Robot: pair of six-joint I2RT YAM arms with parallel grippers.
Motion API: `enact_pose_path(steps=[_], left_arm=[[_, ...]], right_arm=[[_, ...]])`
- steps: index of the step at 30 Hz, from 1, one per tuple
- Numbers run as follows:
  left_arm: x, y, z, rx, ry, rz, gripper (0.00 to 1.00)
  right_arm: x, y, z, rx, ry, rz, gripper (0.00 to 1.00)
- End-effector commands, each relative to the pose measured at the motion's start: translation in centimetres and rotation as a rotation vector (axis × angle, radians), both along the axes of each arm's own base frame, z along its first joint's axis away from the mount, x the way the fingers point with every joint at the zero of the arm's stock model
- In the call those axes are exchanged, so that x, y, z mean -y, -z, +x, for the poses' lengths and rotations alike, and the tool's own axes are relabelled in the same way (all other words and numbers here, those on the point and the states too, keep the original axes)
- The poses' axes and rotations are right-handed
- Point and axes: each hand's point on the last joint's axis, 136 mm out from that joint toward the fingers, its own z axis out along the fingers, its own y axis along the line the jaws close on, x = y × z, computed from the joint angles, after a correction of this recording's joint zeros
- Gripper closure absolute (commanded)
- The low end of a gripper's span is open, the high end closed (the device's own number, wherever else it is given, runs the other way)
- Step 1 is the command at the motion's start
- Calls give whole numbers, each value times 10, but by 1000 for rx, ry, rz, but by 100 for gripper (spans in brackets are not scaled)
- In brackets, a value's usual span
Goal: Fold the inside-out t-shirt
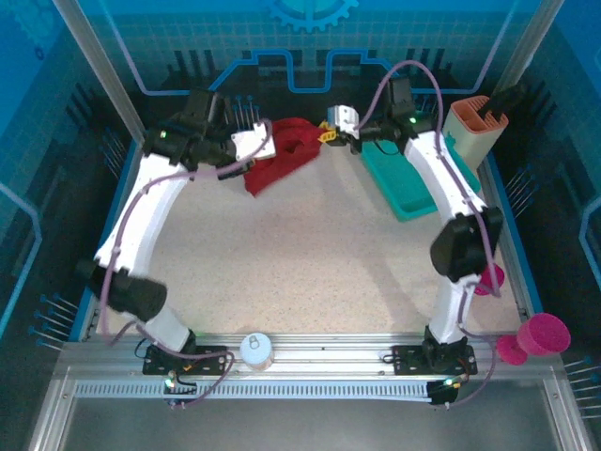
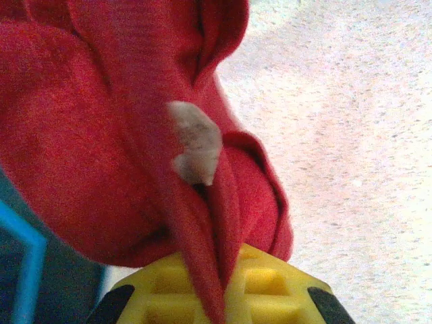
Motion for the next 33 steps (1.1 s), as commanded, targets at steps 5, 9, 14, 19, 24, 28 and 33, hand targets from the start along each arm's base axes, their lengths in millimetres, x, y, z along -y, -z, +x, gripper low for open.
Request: enact_pose_path(steps=[5,9,14,19,24,28,33], left_arm=[[29,97,-77,95,98,220,100],[22,209,-149,-100,101,280,100],[10,267,-209,-208,150,417,100],[15,267,-227,-315,84,344,100],[8,272,-223,-305,65,404,100],[15,268,-219,-288,63,370,100],[24,262,-225,-307,69,290,100]], right_arm=[[25,160,-71,104,51,-490,100],[40,263,-140,-44,51,-633,100],[42,302,-175,-116,71,-634,57],[39,289,-197,-126,49,-591,38],[20,281,-239,-185,-70,-619,33],[27,293,-268,-236,-82,-731,31],[30,293,-289,-283,-68,-717,0]])
